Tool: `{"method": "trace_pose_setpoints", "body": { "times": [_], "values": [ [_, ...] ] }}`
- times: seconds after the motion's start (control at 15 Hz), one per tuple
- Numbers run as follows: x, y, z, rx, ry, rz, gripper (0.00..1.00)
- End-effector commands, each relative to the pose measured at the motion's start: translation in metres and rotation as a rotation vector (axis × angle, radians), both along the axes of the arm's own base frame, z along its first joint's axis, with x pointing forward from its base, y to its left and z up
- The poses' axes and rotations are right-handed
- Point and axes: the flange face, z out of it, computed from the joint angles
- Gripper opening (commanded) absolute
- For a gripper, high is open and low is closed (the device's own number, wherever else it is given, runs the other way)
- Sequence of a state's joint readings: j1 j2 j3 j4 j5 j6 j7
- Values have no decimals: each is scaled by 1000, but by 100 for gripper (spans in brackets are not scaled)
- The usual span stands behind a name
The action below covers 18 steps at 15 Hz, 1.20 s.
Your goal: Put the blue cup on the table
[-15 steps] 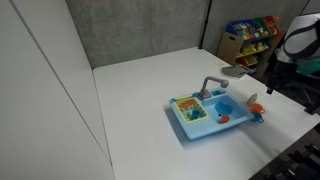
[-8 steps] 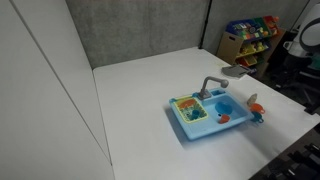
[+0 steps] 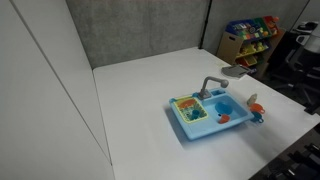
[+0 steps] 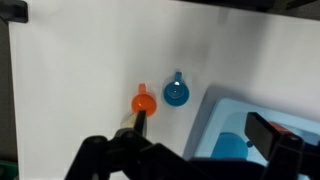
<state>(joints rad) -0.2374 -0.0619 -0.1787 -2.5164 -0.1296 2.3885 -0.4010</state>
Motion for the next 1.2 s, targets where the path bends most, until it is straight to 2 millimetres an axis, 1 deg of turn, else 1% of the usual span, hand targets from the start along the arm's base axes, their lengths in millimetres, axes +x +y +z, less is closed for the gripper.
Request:
{"method": "trace_pose_setpoints", "body": {
  "times": [0.0,0.4,0.67,0.87,1.13],
  "values": [
    [-25,14,17,-14,-9,38,100],
    [-54,38,27,-11,-15,62,100],
    [-68,49,45,14,-15,30,100],
    [-73,52,61,24,-22,6,100],
    [-74,57,66,26,-40,-10,100]
  ]
}}
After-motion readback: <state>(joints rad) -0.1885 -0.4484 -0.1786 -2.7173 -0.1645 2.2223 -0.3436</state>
